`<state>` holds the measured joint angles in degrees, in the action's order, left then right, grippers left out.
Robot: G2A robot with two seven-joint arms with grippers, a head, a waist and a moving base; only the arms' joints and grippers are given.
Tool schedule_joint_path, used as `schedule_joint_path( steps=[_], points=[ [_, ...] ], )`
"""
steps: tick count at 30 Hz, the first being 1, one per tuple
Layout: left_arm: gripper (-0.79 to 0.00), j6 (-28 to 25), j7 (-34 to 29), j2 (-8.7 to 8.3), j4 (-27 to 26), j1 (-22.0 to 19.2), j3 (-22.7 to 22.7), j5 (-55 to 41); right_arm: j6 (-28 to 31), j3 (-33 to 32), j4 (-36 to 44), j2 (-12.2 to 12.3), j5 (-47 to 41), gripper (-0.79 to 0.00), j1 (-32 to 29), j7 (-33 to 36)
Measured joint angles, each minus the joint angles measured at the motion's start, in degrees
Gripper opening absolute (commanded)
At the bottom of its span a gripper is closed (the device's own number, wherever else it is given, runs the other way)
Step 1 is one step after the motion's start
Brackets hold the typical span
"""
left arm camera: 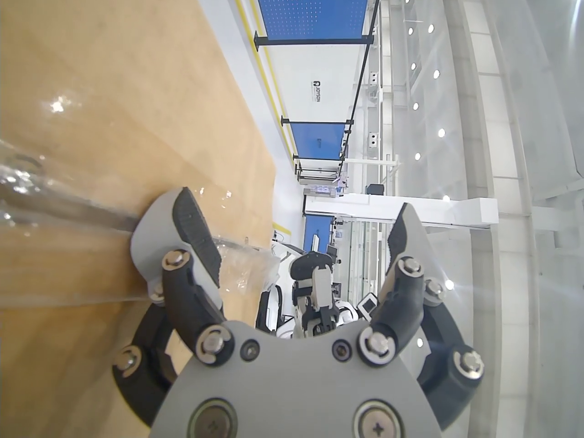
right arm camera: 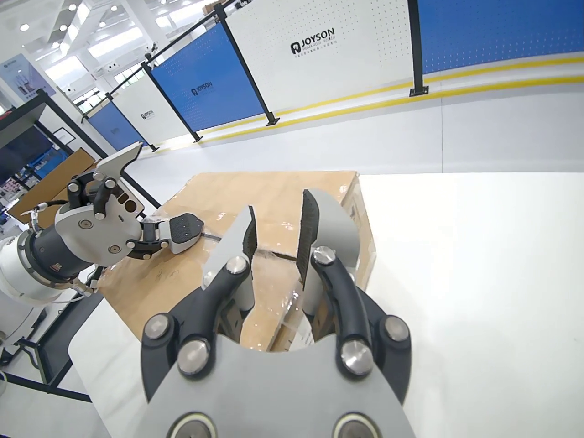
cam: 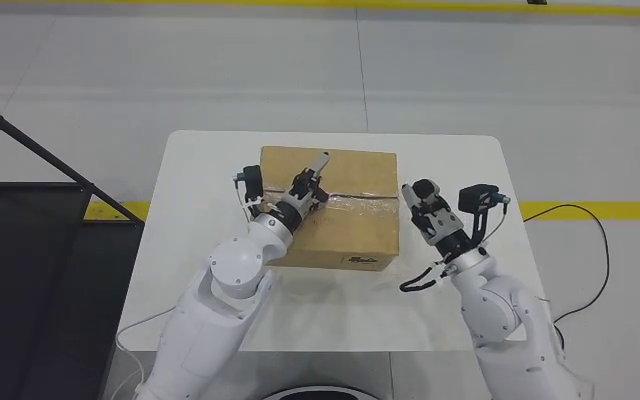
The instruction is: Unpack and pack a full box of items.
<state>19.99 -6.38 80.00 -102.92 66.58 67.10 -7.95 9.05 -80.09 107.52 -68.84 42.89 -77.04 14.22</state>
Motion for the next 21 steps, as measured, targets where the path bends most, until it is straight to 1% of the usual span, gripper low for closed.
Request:
schedule_joint_path(
  steps=[4, 6, 14, 17, 21],
  points=[
    [0.0, -0.1, 0.0, 0.11, -0.2, 0.2, -0.5, 0.2, 0.1, -3.0, -0.2, 0.4, -5.7, -0.477, -0.6, 6.3],
    [0.0, -0.2, 0.1, 0.17, -0.1, 0.2, -0.8, 0.3, 0.4, -4.4, -0.3, 0.6, -8.0, -0.496, -1.0, 9.3],
    [0.0, -0.2, 0.2, 0.39, 0.2, 0.1, -1.5, 0.5, 5.0, -8.0, -2.0, 1.5, -17.6, -0.526, -1.8, 20.1],
    [0.0, -0.1, 0.2, 0.5, 0.4, -0.1, -1.8, 0.6, 6.7, -8.0, -3.3, 1.7, -20.0, -0.536, -0.9, 22.5],
    [0.0, 0.0, 0.3, 0.65, 0.6, -0.4, -2.2, 0.7, 6.7, -6.7, -4.7, 1.7, -20.6, -0.526, 0.8, 23.7]
  ],
)
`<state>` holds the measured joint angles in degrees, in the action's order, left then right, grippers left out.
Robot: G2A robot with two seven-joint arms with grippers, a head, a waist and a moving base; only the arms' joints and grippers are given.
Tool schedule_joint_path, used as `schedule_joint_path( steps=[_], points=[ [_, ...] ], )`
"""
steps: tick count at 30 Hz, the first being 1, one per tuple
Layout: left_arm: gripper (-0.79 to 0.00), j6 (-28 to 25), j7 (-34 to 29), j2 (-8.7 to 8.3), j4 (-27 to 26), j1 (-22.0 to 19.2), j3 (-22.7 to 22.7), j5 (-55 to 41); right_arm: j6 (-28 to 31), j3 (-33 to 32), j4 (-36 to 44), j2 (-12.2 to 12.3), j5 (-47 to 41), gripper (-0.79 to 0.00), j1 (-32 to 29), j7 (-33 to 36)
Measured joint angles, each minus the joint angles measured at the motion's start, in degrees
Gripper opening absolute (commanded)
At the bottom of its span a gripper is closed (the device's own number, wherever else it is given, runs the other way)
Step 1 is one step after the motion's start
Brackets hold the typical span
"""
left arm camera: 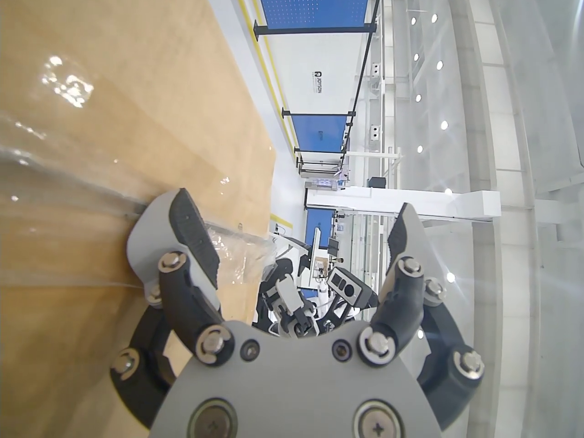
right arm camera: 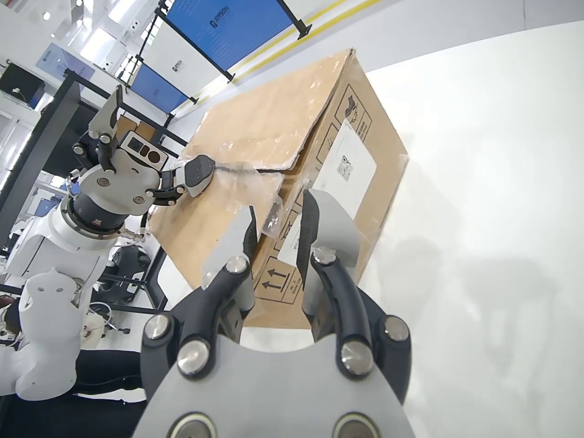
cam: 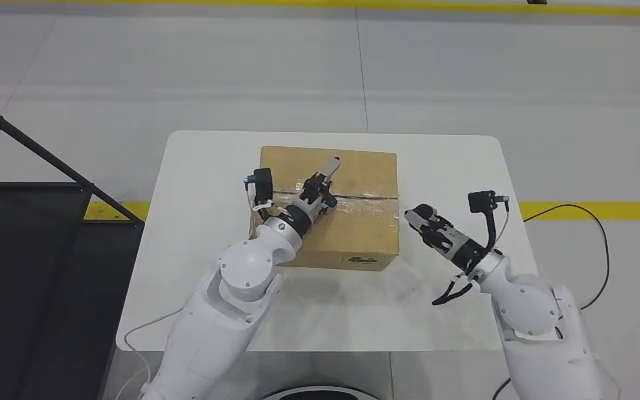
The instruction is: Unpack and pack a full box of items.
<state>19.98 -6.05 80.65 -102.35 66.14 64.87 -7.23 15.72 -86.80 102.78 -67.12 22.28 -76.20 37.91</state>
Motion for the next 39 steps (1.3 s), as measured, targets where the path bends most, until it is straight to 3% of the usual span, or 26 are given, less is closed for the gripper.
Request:
schedule_joint_path(
  steps=[3, 5, 7, 8, 23, 39],
  points=[
    [0.0, 0.0, 0.0, 0.09, 0.1, -0.1, -0.1, -0.1, -0.1, 0.6, -1.0, 0.1, -0.4, -0.499, 1.2, 0.6],
    [0.0, -0.1, 0.0, 0.13, 0.2, -0.1, -0.1, -0.1, -0.8, 1.1, -1.6, 0.1, -0.4, -0.529, 2.0, 1.0],
    [0.0, -0.1, 0.1, 0.16, 0.2, -0.1, 0.0, -0.1, -1.0, 1.5, -2.1, 0.1, -0.6, -0.656, 2.6, 1.3],
    [0.0, -0.1, 0.1, 0.19, 0.2, -0.1, 0.0, -0.1, -0.9, 1.7, -2.4, 0.2, -0.8, -0.785, 3.0, 1.5],
    [0.0, 0.1, 0.0, 0.77, 0.7, -1.4, -1.6, 0.1, -1.0, 2.5, 0.0, 0.4, 2.0, -0.785, 4.4, -4.2],
    [0.0, 0.7, 0.3, 1.55, 1.4, -3.1, -3.7, 0.6, -7.2, 4.2, -2.0, 0.6, 5.8, -0.785, 6.8, -4.4]
  ],
)
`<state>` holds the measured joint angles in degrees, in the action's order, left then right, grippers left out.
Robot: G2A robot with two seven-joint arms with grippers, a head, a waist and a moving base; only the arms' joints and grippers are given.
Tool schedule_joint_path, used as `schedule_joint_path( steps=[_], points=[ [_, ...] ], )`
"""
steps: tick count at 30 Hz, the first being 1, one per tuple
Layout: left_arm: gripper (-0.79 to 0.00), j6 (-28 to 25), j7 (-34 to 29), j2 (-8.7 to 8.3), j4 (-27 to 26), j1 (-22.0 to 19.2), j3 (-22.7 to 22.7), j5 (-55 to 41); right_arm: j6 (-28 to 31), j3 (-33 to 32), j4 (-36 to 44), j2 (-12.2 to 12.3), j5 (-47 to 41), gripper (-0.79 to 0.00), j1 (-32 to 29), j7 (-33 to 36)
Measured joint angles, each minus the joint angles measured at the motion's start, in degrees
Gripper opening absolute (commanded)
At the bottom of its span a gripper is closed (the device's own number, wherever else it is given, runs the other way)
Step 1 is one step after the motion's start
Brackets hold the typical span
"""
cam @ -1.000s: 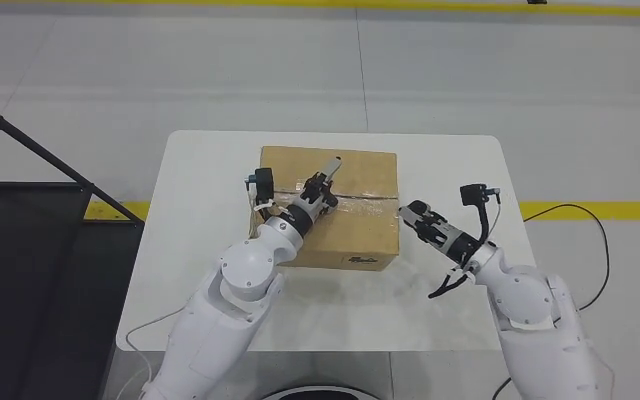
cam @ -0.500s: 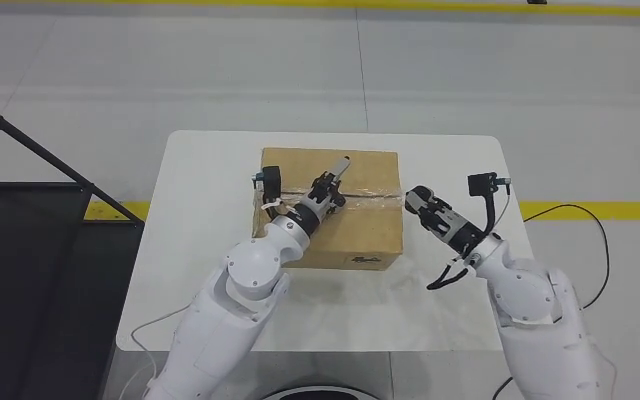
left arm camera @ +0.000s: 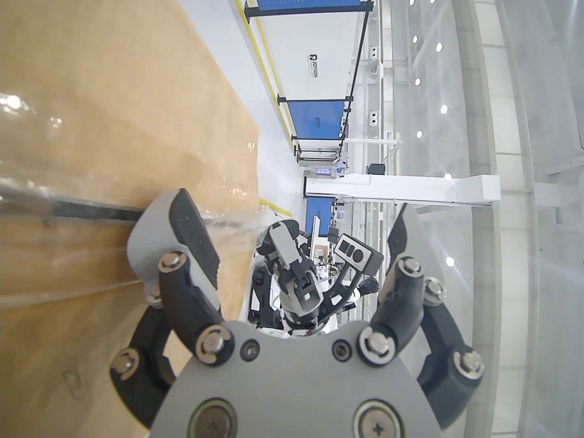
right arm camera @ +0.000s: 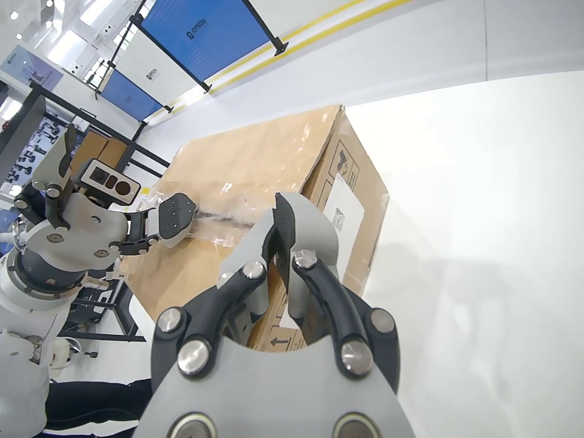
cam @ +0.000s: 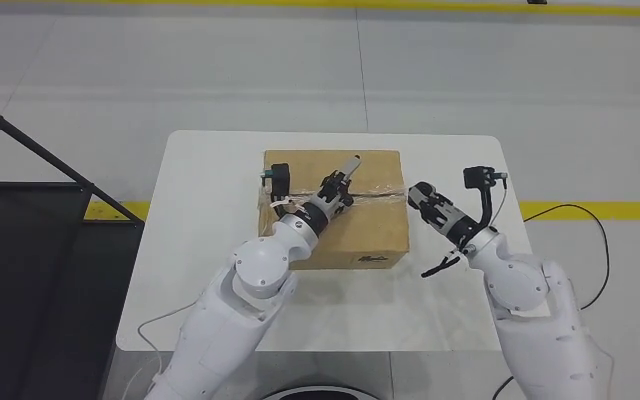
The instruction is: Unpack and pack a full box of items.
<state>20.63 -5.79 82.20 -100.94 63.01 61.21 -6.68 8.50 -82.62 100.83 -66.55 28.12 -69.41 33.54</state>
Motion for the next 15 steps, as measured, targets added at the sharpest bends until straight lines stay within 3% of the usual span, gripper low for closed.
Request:
schedule_joint_path(
  steps=[6, 10, 15],
  points=[
    [0.0, -0.2, 0.4, 0.31, 1.4, -0.6, -0.5, 0.1, -1.0, -0.1, 0.0, 0.2, 0.3, -0.77, -0.3, 0.8],
    [0.0, -0.2, 0.4, 0.4, 1.7, -0.5, -0.3, 0.1, -1.4, -0.4, 0.0, 0.3, 0.3, -0.61, -0.5, 0.9],
    [0.0, -0.3, 0.2, 0.47, 1.6, 0.0, -0.1, 0.1, -1.9, -0.8, -0.2, 0.4, -0.1, -0.502, -0.4, 0.7]
  ],
)
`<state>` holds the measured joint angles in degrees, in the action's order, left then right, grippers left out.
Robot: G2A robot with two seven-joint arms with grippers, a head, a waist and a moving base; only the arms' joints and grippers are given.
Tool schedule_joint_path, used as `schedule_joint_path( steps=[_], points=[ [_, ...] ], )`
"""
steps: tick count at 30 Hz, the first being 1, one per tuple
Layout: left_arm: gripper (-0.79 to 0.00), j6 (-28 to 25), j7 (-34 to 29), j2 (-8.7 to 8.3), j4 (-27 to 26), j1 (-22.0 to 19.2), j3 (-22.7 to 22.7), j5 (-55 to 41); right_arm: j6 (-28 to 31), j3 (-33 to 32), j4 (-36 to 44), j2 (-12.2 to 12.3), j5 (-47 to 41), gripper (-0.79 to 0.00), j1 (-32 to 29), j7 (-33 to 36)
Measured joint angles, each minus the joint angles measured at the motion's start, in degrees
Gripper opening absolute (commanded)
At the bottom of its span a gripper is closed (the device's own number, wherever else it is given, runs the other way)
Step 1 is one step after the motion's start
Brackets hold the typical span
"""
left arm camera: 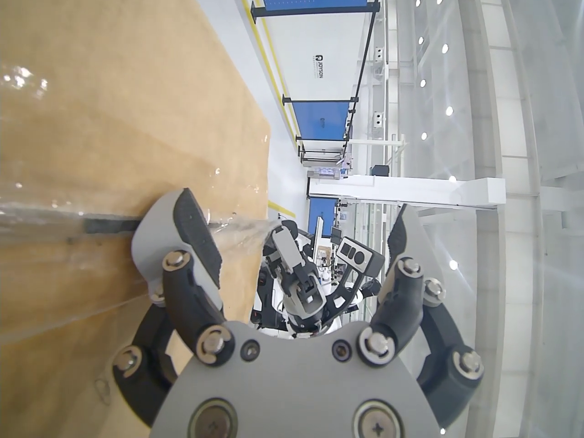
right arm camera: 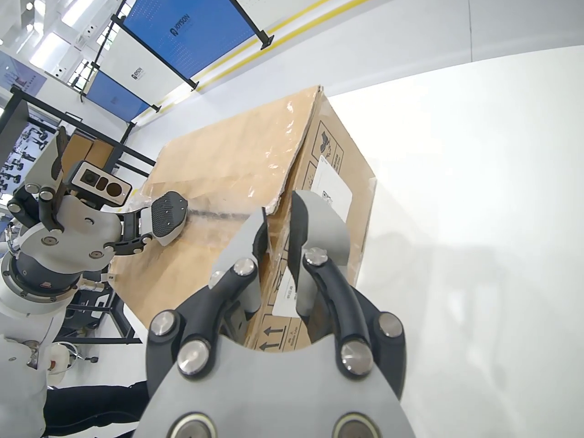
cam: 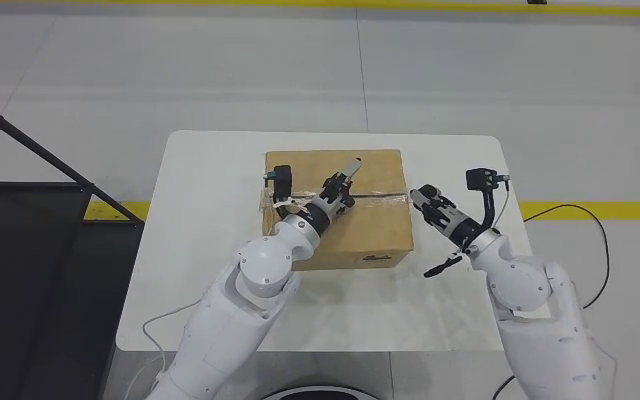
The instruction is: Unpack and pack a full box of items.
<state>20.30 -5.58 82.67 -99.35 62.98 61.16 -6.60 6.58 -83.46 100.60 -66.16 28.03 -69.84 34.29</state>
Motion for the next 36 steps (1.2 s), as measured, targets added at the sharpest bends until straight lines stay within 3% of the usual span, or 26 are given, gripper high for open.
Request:
schedule_joint_path(
  steps=[11, 15, 17, 20, 29, 36],
  points=[
    [0.0, -0.1, -0.5, 0.09, -0.7, 0.9, 0.7, 0.1, 0.2, -4.9, 5.4, 0.4, -1.6, -0.508, -4.3, -5.5],
    [0.0, -0.2, -0.7, 0.11, -0.9, 1.2, 0.8, 0.3, 3.7, -5.3, 8.3, 0.4, -4.3, -0.591, -5.9, -7.2],
    [0.0, -0.3, -0.8, 0.14, -1.0, 1.3, 0.9, 0.3, 7.6, -4.5, 9.2, 0.4, -7.8, -0.785, -6.4, -6.0],
    [0.0, -0.4, -1.0, 0.18, -1.0, 1.4, 1.0, 0.3, 10.5, -2.6, 8.0, 0.5, -12.3, -0.785, -4.9, -0.4],
    [0.0, -0.5, -1.1, 0.27, -1.5, 2.0, 1.1, 0.6, 2.0, 5.7, -1.6, 0.0, -13.4, -0.785, 7.1, 9.2],
    [0.0, -0.8, -1.1, 0.29, -2.0, 2.6, 1.6, 0.6, -3.8, 9.0, -7.2, -0.3, -14.3, -0.785, 12.8, 13.4]
  ],
)
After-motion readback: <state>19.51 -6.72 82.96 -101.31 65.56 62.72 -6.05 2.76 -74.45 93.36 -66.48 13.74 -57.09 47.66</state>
